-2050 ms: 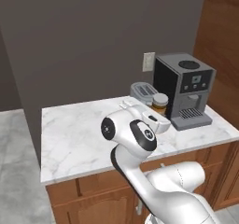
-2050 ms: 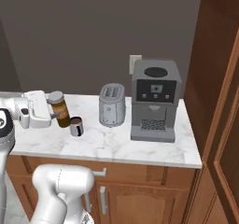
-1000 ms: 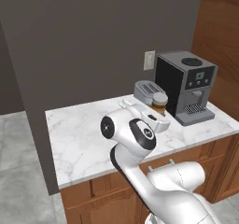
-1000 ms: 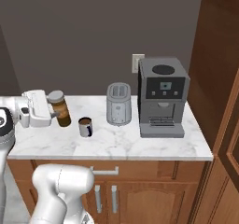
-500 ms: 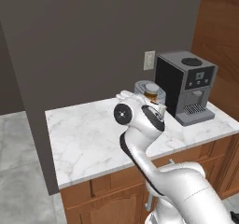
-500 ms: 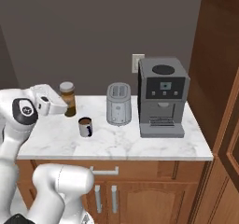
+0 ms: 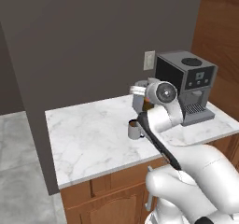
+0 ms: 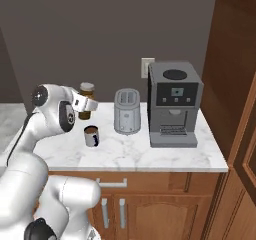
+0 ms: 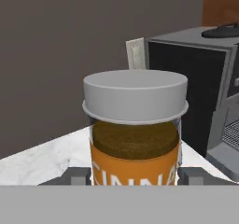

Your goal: Pick the cinnamon and honey bottle from the cabinet and place them next to the mug.

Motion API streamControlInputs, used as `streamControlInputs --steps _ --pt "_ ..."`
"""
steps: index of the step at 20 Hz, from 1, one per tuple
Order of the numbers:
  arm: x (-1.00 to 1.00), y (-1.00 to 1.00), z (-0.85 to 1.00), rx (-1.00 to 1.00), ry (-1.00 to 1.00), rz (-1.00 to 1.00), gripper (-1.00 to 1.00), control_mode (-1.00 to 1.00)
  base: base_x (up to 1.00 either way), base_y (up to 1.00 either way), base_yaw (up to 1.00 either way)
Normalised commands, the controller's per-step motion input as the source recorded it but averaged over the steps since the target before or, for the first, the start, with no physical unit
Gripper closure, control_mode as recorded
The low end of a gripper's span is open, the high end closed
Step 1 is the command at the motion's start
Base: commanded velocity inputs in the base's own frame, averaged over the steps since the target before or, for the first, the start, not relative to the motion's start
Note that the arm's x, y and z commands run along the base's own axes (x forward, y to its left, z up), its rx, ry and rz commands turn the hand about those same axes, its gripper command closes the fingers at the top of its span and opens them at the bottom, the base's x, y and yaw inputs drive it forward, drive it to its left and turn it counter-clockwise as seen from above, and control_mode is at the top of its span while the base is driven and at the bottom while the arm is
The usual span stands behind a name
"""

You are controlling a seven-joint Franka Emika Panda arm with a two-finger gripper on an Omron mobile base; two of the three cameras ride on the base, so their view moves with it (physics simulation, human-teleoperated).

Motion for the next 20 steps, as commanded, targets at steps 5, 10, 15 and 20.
streamControlInputs --steps 5,10,15,20 --pt "0.31 -0.54 0.00 0.03 0.03 0.45 1.00 -1.00 0.00 0.00 0.00" --pt "0.01 -0.36 0.00 0.00 0.00 0.43 1.00 -1.00 0.00 0.00 0.00" --pt "-0.28 -0.16 0.00 0.00 -0.15 0.44 1.00 -1.00 0.00 0.00 0.00" --pt "-0.17 0.00 -0.07 0.00 -0.29 0.33 1.00 -1.00 0.00 0.00 0.00"
